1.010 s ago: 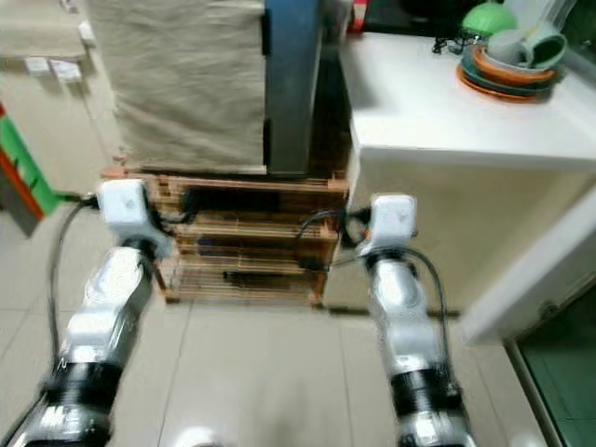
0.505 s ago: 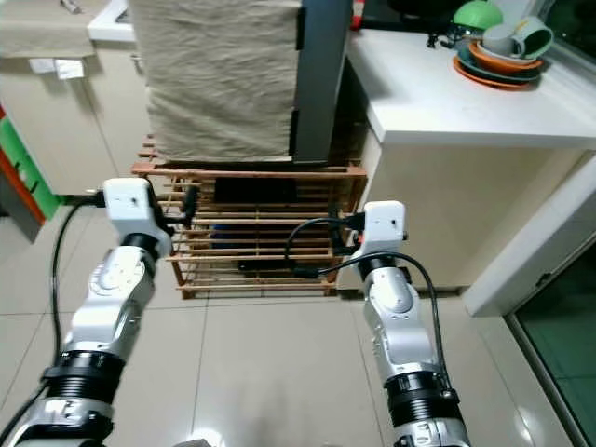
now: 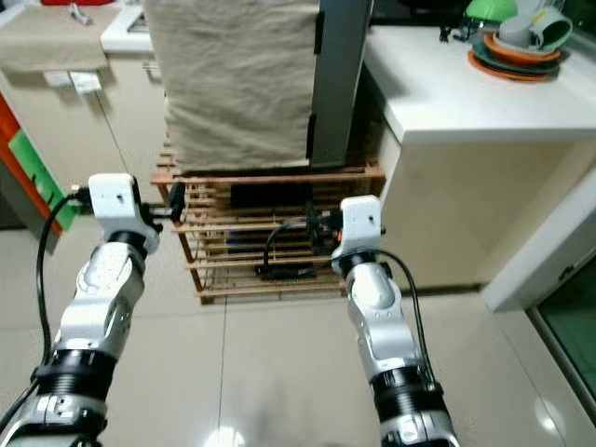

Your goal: Restocking fridge

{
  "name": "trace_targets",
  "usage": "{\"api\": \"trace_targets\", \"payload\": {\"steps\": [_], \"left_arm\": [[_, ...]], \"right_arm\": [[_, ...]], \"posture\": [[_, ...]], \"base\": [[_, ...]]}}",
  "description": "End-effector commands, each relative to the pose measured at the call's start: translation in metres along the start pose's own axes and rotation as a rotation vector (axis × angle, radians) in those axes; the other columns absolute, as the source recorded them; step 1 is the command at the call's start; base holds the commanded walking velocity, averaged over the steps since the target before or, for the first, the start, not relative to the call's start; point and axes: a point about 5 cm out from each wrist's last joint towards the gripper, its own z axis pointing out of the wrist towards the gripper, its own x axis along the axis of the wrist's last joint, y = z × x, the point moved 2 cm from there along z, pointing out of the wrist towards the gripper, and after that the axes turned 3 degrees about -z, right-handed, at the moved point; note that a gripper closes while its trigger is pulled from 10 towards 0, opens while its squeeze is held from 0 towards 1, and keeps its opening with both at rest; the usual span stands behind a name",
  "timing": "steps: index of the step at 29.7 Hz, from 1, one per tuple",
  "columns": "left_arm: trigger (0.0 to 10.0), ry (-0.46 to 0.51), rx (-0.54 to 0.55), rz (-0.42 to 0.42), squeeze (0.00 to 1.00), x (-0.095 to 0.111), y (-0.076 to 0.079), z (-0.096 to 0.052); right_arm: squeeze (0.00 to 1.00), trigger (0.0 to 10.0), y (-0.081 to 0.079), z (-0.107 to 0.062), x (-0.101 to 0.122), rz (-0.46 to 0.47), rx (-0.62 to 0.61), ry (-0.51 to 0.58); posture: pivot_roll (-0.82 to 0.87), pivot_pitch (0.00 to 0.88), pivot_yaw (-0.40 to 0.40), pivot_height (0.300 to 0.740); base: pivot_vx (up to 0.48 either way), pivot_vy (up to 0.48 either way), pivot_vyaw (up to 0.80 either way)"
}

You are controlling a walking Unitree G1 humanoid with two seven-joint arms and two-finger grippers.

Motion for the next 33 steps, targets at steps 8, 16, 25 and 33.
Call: {"api": "trace_targets", "payload": {"steps": [8, 16, 25, 33], "left_arm": [[10.0, 0.015, 0.033, 0.013, 0.00, 0.006, -0.014, -0.001], [10.0, -0.006, 0.040, -0.003, 0.00, 0.003, -0.014, -0.002], [10.0, -0.015, 0.059, -0.020, 0.00, 0.001, -0.017, -0.003], [10.0, 0.005, 0.062, -0.010, 0.00, 0.004, -0.016, -0.001]], "right_arm": [[0.00, 10.0, -0.008, 0.002, 0.006, 0.008, 0.024, 0.025], [0.00, 10.0, -0.005, -0.001, 0.002, 0.011, 0.015, 0.013], [0.00, 10.0, -0.003, -0.004, 0.000, 0.008, 0.013, 0.005], [0.00, 10.0, 0.002, -0.009, 0.001, -0.001, 0.002, 0.006]], "posture": [[-0.04, 0.000, -0.006, 0.740], [-0.05, 0.000, -0.004, 0.740], [-0.05, 0.000, -0.005, 0.740], [-0.08, 0.000, 0.001, 0.740]], "base": [[0.443, 0.000, 0.00], [0.054, 0.413, 0.00], [0.000, 0.480, 0.00], [0.000, 0.404, 0.00]]}}
